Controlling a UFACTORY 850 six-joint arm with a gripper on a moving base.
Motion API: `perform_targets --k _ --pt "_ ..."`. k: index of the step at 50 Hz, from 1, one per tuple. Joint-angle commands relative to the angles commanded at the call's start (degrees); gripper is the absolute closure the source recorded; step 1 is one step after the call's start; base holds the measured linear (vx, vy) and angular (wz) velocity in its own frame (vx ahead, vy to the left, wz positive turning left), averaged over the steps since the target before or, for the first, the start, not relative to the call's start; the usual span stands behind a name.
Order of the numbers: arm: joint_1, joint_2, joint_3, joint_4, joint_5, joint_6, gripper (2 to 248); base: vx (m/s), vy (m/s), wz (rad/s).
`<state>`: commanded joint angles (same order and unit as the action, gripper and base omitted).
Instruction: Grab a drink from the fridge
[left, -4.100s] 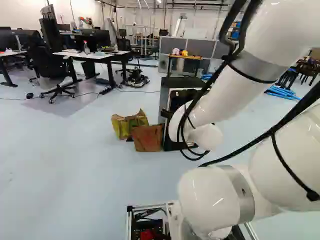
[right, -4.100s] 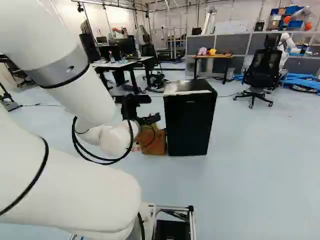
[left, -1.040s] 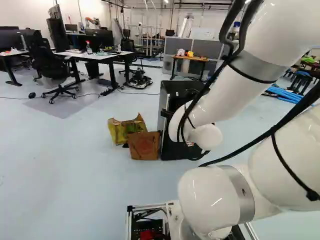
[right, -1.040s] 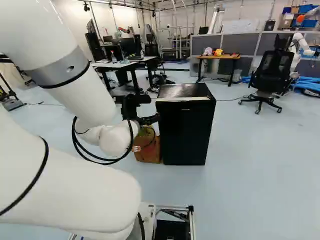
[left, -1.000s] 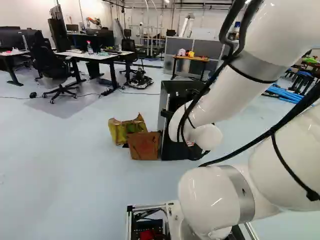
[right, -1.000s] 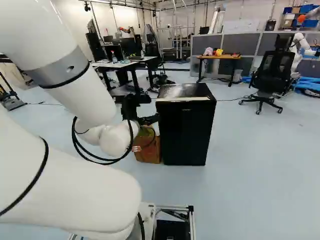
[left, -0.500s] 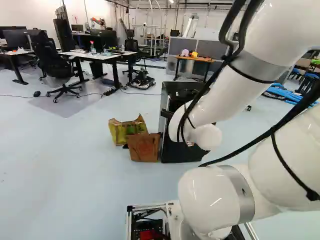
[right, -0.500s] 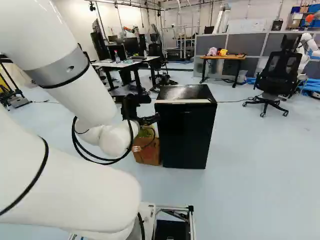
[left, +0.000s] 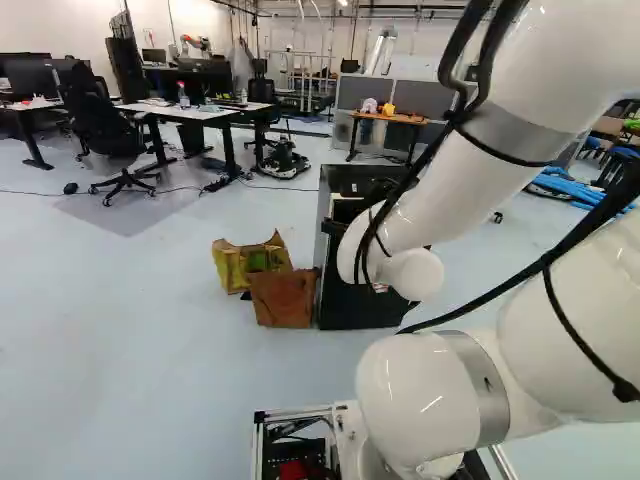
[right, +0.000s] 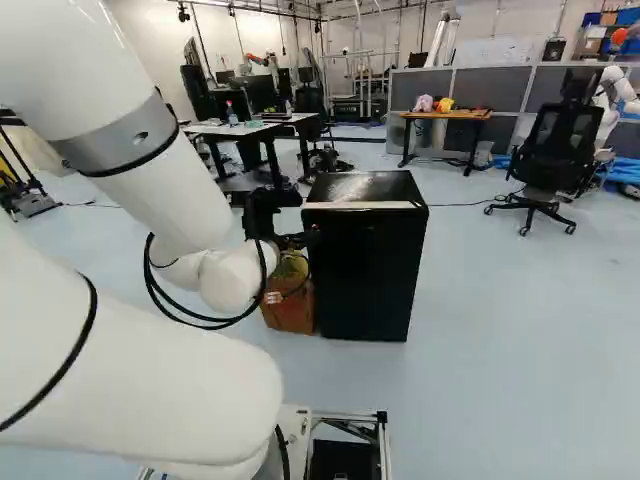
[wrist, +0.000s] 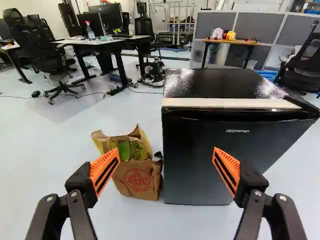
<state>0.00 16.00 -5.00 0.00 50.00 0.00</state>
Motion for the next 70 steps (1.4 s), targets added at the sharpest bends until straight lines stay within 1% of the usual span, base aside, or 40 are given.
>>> perform_targets --k 54,62,70 --pt "0.0 0.0 0.0 0.0 0.0 0.0 3 0.014 -0.005 -0.007" --pt "0.5 0.0 0.0 0.2 0.0 0.0 3 0.0 0.0 0.0" --pt "1.6 -0.4 -0.3 2.0 0.0 0.0 3 0.0 0.0 0.0"
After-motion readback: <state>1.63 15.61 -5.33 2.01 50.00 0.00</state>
